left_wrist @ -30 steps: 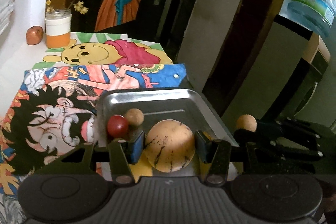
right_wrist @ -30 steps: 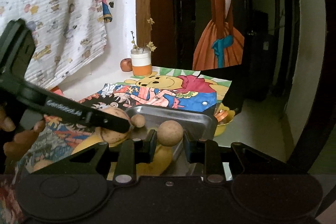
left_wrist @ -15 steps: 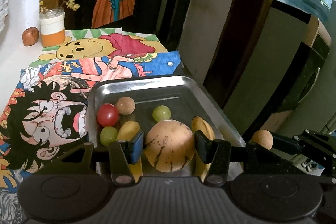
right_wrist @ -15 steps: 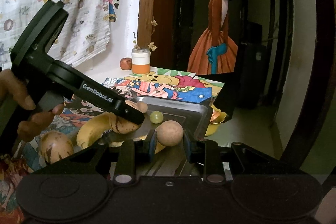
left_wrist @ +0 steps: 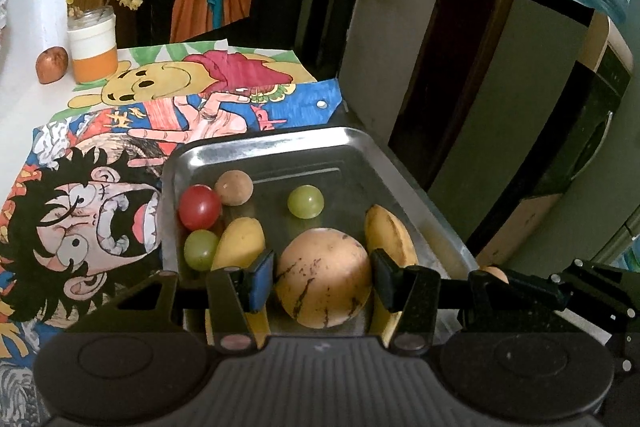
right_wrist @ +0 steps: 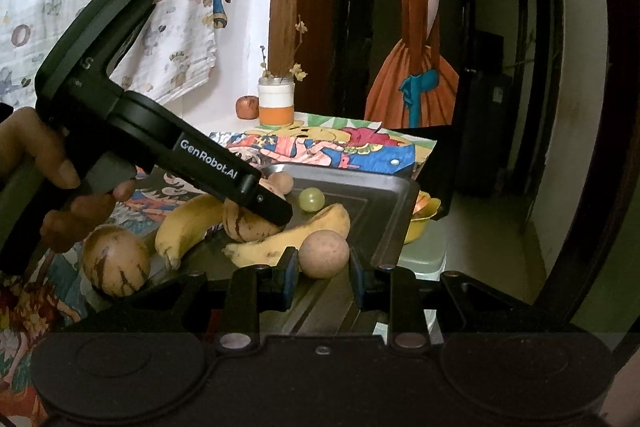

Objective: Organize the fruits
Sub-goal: 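Release the brown fruit on the tray with the right gripper while the left releases the tan fruit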

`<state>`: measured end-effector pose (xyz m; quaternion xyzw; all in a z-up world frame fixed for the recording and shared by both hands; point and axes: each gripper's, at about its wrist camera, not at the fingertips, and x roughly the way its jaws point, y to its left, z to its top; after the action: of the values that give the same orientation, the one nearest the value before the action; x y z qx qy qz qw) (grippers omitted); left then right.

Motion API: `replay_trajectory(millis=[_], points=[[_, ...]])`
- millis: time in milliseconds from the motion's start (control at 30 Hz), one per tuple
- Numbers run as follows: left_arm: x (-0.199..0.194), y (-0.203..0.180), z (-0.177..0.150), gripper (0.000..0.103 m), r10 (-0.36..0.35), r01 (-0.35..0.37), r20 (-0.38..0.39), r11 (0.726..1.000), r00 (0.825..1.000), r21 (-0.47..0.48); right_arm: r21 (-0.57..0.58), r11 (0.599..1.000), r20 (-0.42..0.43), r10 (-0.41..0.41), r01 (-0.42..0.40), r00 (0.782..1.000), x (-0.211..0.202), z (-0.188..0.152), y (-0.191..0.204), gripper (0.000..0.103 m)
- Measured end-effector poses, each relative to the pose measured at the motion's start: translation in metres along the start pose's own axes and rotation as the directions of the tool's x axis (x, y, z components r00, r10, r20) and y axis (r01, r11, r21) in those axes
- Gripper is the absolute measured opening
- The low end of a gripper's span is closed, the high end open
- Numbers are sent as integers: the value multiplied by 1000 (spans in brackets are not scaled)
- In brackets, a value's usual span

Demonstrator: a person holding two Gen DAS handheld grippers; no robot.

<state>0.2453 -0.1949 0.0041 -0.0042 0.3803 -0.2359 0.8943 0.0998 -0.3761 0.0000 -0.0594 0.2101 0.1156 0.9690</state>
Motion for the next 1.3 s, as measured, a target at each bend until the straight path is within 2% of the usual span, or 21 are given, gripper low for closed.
replay_trajectory(millis=[1100, 1300], points=[[4, 0, 0, 57, -4, 4, -40, 1000, 999, 15, 32, 999, -34, -4, 6, 999, 3, -7, 3, 31], [3, 1, 0, 61, -16, 16, -39, 1000, 999, 2, 39, 999, -28, -14, 15, 1000, -2, -7, 3, 36]])
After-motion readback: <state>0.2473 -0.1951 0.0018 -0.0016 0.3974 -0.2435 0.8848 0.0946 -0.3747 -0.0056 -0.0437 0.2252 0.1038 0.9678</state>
